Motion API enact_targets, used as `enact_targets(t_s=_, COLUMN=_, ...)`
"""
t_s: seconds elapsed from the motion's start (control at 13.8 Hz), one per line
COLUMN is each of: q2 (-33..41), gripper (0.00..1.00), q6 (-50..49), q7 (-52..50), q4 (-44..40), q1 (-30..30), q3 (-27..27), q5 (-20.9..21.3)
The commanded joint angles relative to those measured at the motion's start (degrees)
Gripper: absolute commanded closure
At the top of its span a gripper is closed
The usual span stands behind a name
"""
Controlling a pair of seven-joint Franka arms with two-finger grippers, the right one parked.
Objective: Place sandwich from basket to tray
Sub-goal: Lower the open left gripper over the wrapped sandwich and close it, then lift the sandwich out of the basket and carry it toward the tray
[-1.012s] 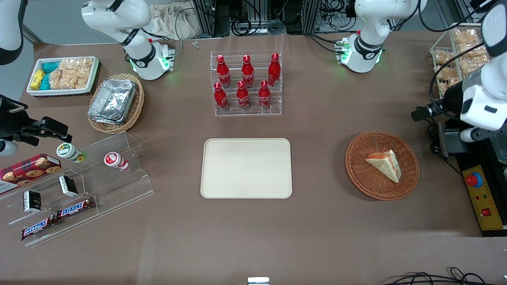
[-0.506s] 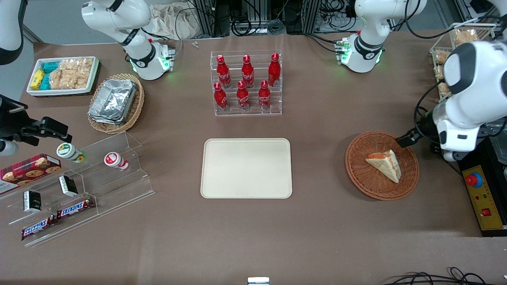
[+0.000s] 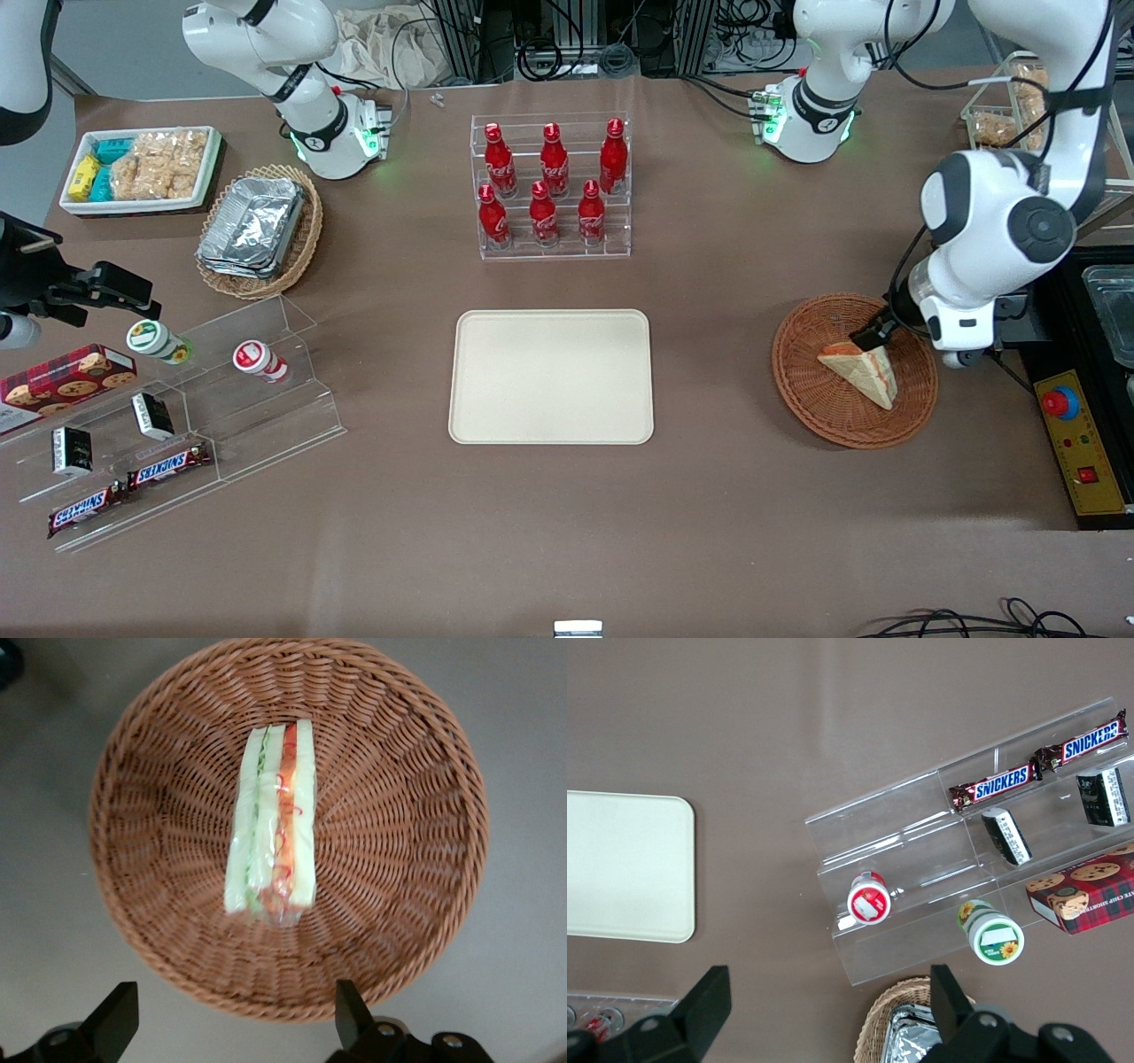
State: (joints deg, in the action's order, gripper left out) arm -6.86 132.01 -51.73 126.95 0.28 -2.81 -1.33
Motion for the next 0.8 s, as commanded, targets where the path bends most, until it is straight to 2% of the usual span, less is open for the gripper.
enact_targets(t_s=0.0, q2=-4.46, gripper=0.0, q6=6.57, q7=-5.56, q4=-0.03, q1=0.25, q3=-0.17, q5=0.19)
enact_targets(t_s=0.29, q2=-8.34, gripper=0.0, q6=11.33, q7=-5.93, q4=-0.38, q1=0.34, q3=0.79, q5=1.24)
enact_targets(t_s=0.36, q2=-9.39, gripper=0.04, q6=12.99, q7=-5.84, q4=-0.3, q1=0.34, q3=0.88, q5=1.86)
enact_targets(t_s=0.43, q2=-10.27, gripper=0.18, q6=13.88, q7=-5.84, q4=-0.3, q1=0.34, q3=0.97, q5=1.95)
enact_targets(t_s=0.58, q2=-11.24, gripper=0.71, q6=14.94, q7=-5.75, q4=-0.56, q1=0.43, q3=2.45, q5=2.12)
enact_targets(t_s=0.65, q2=-11.42, gripper=0.94, q6=15.47, q7=-5.66, q4=-0.73, q1=0.43, q3=3.07, q5=2.73)
enact_targets(t_s=0.72, q2=-10.99, gripper=1.0, q6=15.47, q7=-4.97, q4=-0.65, q1=0.43, q3=3.16, q5=2.83)
